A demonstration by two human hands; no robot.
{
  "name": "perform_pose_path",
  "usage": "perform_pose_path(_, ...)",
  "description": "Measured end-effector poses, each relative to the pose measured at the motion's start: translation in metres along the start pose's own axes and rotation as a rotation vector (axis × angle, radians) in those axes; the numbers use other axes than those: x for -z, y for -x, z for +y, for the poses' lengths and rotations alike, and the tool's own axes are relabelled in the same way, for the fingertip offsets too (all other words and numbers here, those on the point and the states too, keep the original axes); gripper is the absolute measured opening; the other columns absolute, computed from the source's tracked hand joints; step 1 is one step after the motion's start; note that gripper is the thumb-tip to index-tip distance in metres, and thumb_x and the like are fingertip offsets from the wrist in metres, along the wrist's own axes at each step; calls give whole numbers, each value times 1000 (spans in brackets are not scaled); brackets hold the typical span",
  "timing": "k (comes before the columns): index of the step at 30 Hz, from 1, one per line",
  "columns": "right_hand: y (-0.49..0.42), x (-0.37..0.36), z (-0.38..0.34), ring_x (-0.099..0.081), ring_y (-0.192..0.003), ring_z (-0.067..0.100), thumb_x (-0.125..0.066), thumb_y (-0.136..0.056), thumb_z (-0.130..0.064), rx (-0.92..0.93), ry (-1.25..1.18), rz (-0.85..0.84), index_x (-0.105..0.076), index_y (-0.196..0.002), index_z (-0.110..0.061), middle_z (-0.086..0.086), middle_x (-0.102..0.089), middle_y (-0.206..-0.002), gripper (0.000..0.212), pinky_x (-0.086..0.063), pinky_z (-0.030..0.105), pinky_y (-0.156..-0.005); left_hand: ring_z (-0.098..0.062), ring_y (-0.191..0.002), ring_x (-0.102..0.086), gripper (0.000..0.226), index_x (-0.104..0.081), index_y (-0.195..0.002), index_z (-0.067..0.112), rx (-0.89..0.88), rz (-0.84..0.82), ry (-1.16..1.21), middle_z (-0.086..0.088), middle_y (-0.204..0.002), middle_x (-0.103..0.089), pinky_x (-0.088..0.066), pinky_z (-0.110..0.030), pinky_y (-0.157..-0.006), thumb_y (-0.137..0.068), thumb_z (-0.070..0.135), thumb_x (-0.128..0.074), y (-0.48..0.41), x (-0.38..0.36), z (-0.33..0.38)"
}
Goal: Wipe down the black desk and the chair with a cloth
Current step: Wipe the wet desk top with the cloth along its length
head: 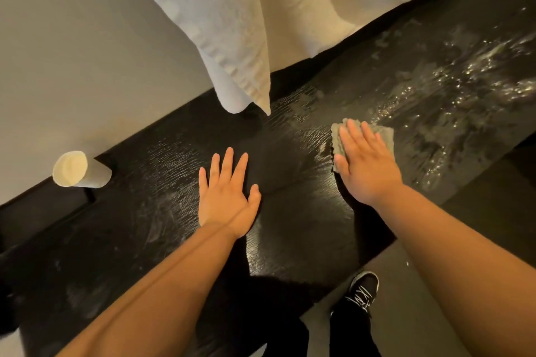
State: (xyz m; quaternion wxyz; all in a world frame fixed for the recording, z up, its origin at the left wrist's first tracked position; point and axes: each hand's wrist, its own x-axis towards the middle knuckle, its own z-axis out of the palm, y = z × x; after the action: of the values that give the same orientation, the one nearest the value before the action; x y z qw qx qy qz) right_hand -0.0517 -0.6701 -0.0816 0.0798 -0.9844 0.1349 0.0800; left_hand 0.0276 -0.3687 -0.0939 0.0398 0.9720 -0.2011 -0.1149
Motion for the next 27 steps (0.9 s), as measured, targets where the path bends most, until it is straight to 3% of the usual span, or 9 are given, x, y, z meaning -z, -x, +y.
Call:
perform_pose_path(3, 2, -1, -12, -12, -159, 35, -17, -106, -50, -48, 7, -1, -23, -164, -12, 11, -16, -173, 70, -12, 50, -129, -27, -164, 6, 75, -7, -169, 36, 6, -9, 0, 0, -178, 1, -1, -56, -131, -100, 59, -22, -1, 1, 3)
perform_pose_path(6, 1, -4, -61, -14, -159, 34, -23, -106, -46, 185, -38, -22, -27, -164, -12, 13, -19, -172, 67, -17, 53, -128, -29, -164, 6, 76, -7, -169, 34, 15, -16, -17, -1, -178, 1, -2, -58, -131, -99, 59, -20, -1, 1, 4)
perform_pose_path(9, -13, 1, -92, 13, -160, 25, -24, -108, -48, 374, -7, -154, -4, -167, -20, 3, 9, -175, 68, 7, 44, -130, -31, -163, 7, 74, -9, -169, 33, 67, -28, 3, -1, -178, 2, 0, -59, -131, -102, 55, -29, -4, 2, 13)
perform_pose_path(11, -31, 1, -82, 11, -160, 24, -27, -108, -50, 466, 28, -137, -7, -167, -22, 0, 5, -175, 69, 6, 43, -130, -31, -163, 10, 72, -7, -169, 33, 112, -37, 35, 0, -178, 4, 2, -60, -130, -104, 52, -33, -10, 2, 29)
perform_pose_path(13, -45, 2, -56, 5, -161, 23, -25, -107, -52, 450, 34, -124, -13, -167, -23, -2, -1, -175, 68, 2, 43, -130, -32, -163, 12, 72, -5, -169, 33, 127, -49, 48, 0, -178, 7, 3, -61, -130, -105, 52, -32, -17, 4, 44)
perform_pose_path(17, -65, 14, 12, 7, -161, 24, -13, -104, -53, 170, 6, -82, -10, -168, -21, 0, 1, -176, 71, 1, 43, -130, -34, -162, 12, 71, -4, -169, 35, 160, -62, 55, 1, -178, 8, 4, -64, -128, -105, 55, -29, -30, 5, 58)
perform_pose_path(20, -67, 23, 17, 10, -160, 27, -17, -107, -49, 106, 4, -109, -6, -167, -20, 2, 5, -175, 68, 4, 43, -129, -33, -163, 7, 70, -10, -169, 32, 147, -24, 52, -2, -178, 5, 0, -59, -131, -106, 56, -29, -40, 9, 59)
perform_pose_path(23, -58, 25, -22, 9, -160, 26, -28, -109, -47, 266, -19, -109, -6, -167, -19, 4, 3, -175, 68, 9, 40, -128, -31, -163, 6, 71, -12, -169, 31, 142, 5, 72, -2, -178, 2, -2, -55, -132, -104, 56, -29, -52, 8, 64)
perform_pose_path(27, -71, 13, -73, 21, -158, 22, -21, -109, -49, 444, 7, -193, 3, -167, -23, -3, 16, -174, 67, 20, 38, -124, -30, -163, 5, 73, -12, -169, 31, 147, 29, 48, -2, -178, -1, -3, -55, -132, -101, 57, -24, -54, 3, 64)
